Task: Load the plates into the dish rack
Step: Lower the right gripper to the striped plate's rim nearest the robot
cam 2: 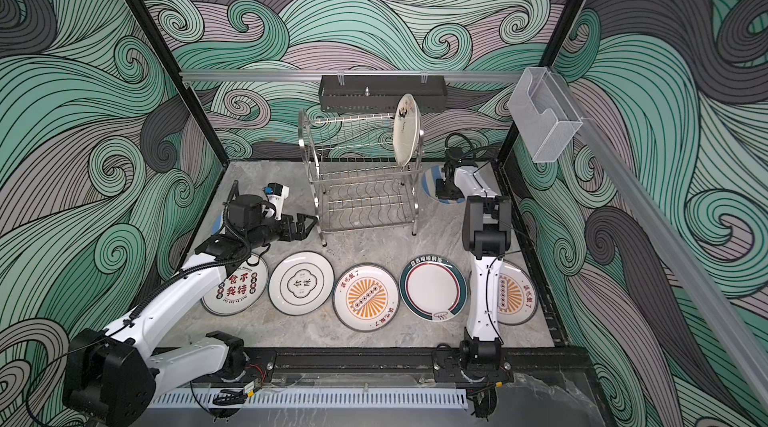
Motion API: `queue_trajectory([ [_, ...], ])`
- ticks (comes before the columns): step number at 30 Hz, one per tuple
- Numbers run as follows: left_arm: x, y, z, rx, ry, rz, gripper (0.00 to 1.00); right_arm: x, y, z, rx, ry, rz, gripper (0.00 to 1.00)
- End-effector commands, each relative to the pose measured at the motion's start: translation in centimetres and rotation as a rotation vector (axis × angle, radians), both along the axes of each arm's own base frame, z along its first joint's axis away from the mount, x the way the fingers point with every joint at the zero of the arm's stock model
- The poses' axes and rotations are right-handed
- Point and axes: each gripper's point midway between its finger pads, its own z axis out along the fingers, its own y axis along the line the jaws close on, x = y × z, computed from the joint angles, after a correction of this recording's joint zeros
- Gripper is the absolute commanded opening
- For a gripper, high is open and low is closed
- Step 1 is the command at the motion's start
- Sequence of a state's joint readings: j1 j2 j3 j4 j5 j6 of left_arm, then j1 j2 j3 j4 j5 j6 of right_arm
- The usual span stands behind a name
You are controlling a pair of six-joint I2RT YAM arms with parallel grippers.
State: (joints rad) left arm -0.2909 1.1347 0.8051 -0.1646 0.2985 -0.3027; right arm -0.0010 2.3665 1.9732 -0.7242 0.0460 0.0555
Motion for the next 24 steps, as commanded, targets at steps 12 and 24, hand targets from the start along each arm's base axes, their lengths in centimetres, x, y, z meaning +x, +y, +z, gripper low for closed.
queue_trajectory([
  [12, 0.1, 0.2, 0.3, 0.019, -0.017, 0.003, 0.99, -2.3, -0.2, -1.9, 0.040, 0.094, 0.008, 0.17],
  [24, 0.1, 0.2, 0.5, 0.017, -0.018, 0.004, 0.98, -7.7, 0.8, -2.3, 0.150, 0.202, 0.000, 0.16],
])
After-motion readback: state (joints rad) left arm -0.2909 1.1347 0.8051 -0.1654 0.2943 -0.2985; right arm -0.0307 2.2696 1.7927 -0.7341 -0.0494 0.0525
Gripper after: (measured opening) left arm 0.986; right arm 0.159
